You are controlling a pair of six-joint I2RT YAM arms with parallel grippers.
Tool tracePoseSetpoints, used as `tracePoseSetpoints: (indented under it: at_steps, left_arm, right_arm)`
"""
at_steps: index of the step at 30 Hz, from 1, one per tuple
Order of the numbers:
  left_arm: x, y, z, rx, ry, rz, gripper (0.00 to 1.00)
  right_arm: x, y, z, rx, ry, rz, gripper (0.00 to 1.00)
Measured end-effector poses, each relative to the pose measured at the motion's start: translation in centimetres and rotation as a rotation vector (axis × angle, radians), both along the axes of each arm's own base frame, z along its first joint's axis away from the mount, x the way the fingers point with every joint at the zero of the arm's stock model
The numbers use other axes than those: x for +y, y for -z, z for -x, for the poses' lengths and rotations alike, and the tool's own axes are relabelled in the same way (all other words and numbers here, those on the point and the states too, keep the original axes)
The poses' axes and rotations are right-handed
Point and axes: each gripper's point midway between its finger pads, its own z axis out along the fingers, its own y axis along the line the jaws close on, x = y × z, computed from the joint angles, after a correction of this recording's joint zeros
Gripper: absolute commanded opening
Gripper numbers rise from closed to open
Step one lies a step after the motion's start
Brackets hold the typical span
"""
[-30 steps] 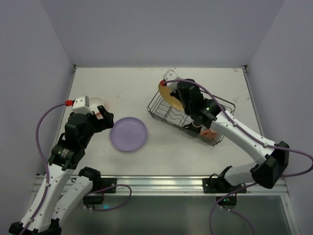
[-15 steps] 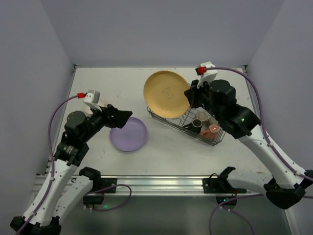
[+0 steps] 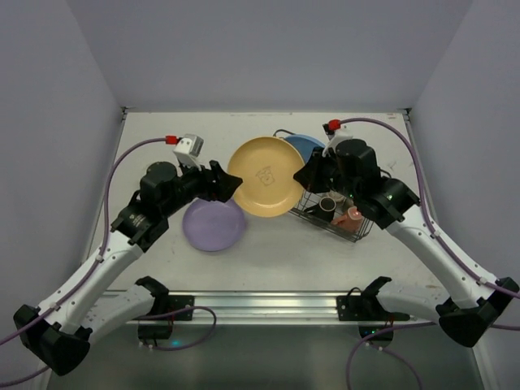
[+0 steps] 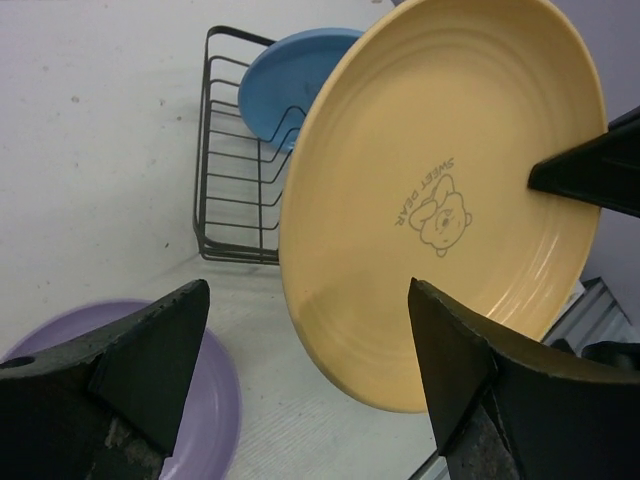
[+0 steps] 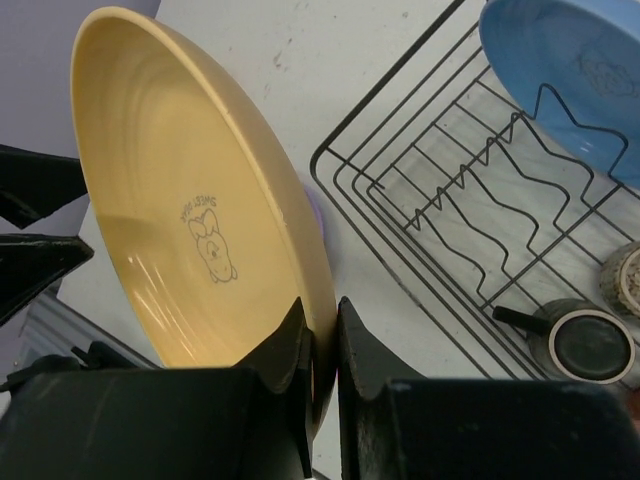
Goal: Unload the mixed dishes from the dish rack
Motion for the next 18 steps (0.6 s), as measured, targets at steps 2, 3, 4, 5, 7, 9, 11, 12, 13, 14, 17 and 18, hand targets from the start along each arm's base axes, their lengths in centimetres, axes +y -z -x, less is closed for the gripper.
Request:
tracePoseSetpoints:
  at_steps: [2, 3, 4, 5, 7, 9, 11, 12, 13, 14, 17, 18]
  left_arm:
    - [-0.4, 0.7, -0.1, 0.016, 0.0, -0.019, 0.73]
    - [-0.6, 1.1, -0.2, 0.025, -0.003, -0.028, 0.54]
    - [-0.8, 1.4, -0.3, 0.033, -0.005, -0.032, 0.45]
    - [-0.9, 1.6, -0.4, 0.036, -0.011, -0.041, 0.39]
    - [-1.0, 1.8, -0.4, 0.034, -0.016, -0.051, 0.37]
    - [-1.1, 1.7, -0.4, 0.028, -0.02, -0.051, 0.31]
    - [-1.1, 1.6, -0.4, 0.027, -0.024, -0.047, 0.12]
    - [-1.2, 1.6, -0.4, 0.028, -0.025, -0.045, 0.0]
    - [-1.3, 1.5, -0.3, 0.032, -0.025, -0.038, 0.0]
    - [-1.3, 1.3, -0.4, 0.031, -0.029, -0.026, 0.0]
    - [-1.1, 1.0, -0.5, 0.032, -0.052, -0.013, 0.0]
    - [-1.0, 0.9, -0.5, 0.032, -0.063, -0.006, 0.0]
  right_arm:
    - [-0.1, 0.5, 0.2, 0.017, -0.003, -0.01, 0.0]
    - [-0.2, 0.6, 0.3, 0.023, -0.005, -0.015, 0.0]
    - [-0.1, 0.6, 0.4, 0.027, -0.012, -0.021, 0.0]
    - [0.1, 0.5, 0.6, 0.028, -0.023, -0.03, 0.0]
    - [0.5, 0.3, 0.8, 0.025, -0.042, -0.047, 0.0]
    - [0.6, 0.4, 0.9, 0.022, -0.052, -0.056, 0.0]
    - [0.6, 0.8, 1.1, 0.023, -0.058, -0.067, 0.0]
    - [0.5, 1.1, 1.2, 0.024, -0.057, -0.067, 0.0]
    - [0.4, 1.3, 1.2, 0.026, -0.054, -0.066, 0.0]
    - [0.3, 1.5, 1.1, 0.029, -0.049, -0.067, 0.0]
    - [0.3, 1.5, 0.9, 0.021, -0.046, -0.075, 0.07]
    - [0.3, 1.4, 0.9, 0.019, -0.046, -0.077, 0.1]
